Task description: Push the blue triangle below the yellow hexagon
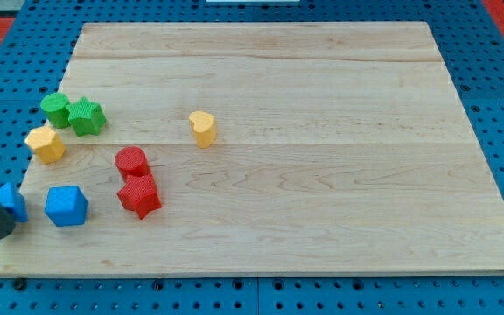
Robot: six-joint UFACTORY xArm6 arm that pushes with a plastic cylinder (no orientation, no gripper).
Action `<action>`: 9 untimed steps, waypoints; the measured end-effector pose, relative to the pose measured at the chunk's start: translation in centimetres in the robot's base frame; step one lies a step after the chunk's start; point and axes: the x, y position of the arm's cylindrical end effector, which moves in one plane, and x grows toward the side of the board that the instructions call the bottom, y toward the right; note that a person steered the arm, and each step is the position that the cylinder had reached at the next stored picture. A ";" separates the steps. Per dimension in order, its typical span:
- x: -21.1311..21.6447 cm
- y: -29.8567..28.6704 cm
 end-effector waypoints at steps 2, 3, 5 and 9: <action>3.6 -0.9; 1.1 -0.9; -0.7 -1.0; 0.0 -0.3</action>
